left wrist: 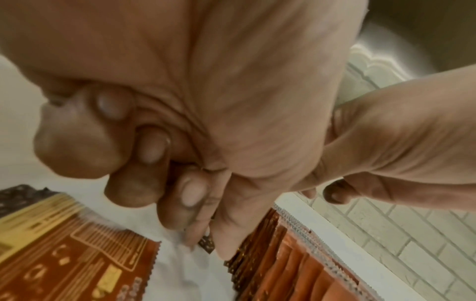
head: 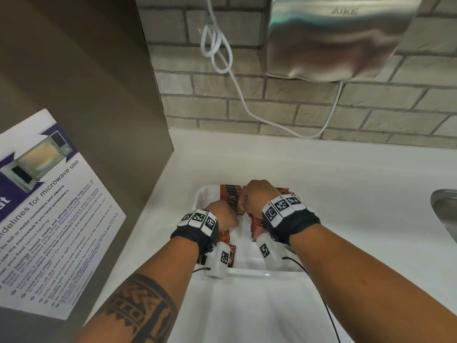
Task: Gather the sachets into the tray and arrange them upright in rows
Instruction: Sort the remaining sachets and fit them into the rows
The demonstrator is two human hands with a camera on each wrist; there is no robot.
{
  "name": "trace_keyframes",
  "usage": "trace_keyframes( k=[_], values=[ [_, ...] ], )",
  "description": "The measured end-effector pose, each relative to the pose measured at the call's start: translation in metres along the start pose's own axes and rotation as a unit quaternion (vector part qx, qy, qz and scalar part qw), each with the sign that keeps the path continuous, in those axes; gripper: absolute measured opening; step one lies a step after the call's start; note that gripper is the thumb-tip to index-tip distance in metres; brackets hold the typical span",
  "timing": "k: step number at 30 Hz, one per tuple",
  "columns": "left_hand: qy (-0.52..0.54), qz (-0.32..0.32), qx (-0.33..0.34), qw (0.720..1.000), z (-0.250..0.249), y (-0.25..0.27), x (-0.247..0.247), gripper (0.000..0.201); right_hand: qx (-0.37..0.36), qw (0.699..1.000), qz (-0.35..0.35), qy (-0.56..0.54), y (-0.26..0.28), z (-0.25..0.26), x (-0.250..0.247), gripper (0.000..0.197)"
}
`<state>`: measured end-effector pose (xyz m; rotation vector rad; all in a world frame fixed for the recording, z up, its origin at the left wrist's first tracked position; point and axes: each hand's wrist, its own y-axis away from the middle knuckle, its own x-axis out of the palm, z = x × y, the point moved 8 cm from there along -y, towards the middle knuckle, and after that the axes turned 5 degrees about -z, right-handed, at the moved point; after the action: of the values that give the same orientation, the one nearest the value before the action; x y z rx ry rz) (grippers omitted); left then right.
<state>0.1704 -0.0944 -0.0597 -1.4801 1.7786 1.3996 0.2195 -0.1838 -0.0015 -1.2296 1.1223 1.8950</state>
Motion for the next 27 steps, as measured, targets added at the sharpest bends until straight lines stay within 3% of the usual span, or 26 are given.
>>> trace_keyframes(
  k=[6, 17, 23, 27],
  values=[
    [-0.023, 0.017, 0.019, 0.999, -0.004, 0.001, 0.000, 0.038, 0.031, 0.999, 0.004, 0.034, -0.017, 0.001, 0.004, 0.015],
    [0.002, 0.005, 0.005, 1.000, -0.003, 0.001, -0.002, 0.035, 0.019, 1.000, 0.005, 0.010, -0.017, -0.002, -0.002, 0.017],
    [-0.009, -0.025, -0.011, 1.000, 0.003, 0.011, -0.020, 0.026, -0.022, 0.998, -0.027, -0.043, 0.011, 0.003, -0.031, 0.024],
    [-0.103, 0.009, -0.002, 0.995, 0.004, 0.034, -0.023, 0.050, -0.040, 0.992, -0.065, -0.103, 0.049, 0.008, -0.051, 0.029]
  ],
)
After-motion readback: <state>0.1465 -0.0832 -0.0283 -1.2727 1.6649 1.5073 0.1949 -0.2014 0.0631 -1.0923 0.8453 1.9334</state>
